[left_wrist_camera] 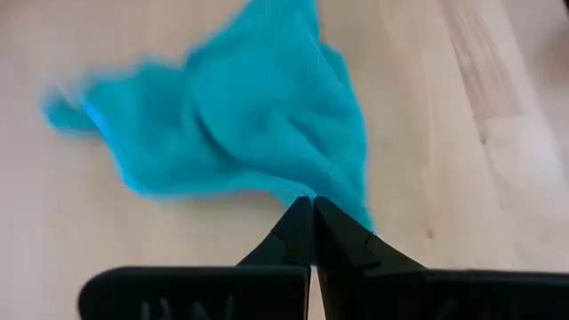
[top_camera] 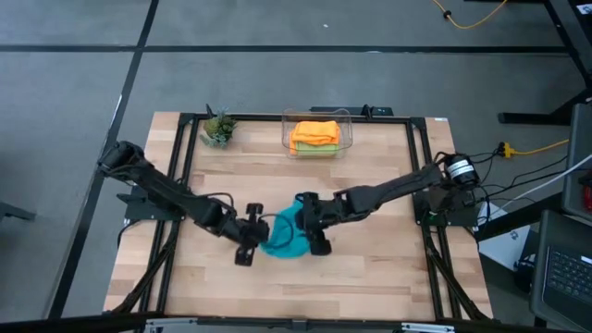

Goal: Fold microfiber towels
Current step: Fold the blue microfiber cloth

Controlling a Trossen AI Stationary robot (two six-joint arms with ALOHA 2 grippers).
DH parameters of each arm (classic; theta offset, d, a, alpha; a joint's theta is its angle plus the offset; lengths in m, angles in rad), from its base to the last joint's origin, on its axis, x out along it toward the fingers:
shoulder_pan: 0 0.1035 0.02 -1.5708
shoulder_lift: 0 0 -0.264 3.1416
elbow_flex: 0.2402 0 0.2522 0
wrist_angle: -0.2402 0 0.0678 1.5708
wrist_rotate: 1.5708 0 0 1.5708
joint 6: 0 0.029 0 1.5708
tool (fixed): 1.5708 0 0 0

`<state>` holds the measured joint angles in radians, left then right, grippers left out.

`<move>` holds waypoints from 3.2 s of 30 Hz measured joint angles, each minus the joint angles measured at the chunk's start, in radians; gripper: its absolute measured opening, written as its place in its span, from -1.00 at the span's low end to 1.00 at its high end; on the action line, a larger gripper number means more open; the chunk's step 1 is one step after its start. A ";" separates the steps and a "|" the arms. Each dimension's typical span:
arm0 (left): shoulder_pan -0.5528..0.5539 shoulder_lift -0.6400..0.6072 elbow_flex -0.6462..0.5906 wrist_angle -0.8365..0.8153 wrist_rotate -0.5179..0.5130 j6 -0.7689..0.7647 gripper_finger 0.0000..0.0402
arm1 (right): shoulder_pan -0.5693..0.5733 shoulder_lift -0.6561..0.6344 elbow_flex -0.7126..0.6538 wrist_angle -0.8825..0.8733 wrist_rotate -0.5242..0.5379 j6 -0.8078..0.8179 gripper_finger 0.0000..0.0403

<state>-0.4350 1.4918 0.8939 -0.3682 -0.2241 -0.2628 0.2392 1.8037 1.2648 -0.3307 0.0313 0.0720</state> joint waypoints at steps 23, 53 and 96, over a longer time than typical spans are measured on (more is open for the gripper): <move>-0.143 0.002 0.066 -0.051 -0.024 0.338 -1.00 | -0.090 0.170 0.002 0.404 -0.130 -0.334 -0.08; -0.139 0.002 0.066 -0.051 -0.021 0.230 -1.00 | -0.238 0.320 0.004 0.347 -0.159 -0.268 -0.58; -0.120 -0.002 0.468 -1.029 -0.596 -0.442 -1.00 | 0.052 -0.304 0.027 -0.222 0.642 0.040 -0.97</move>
<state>-0.5546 1.4902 1.3617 -1.3970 -0.8200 -0.7045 0.2917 1.4998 1.2919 -0.5531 0.6738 0.1124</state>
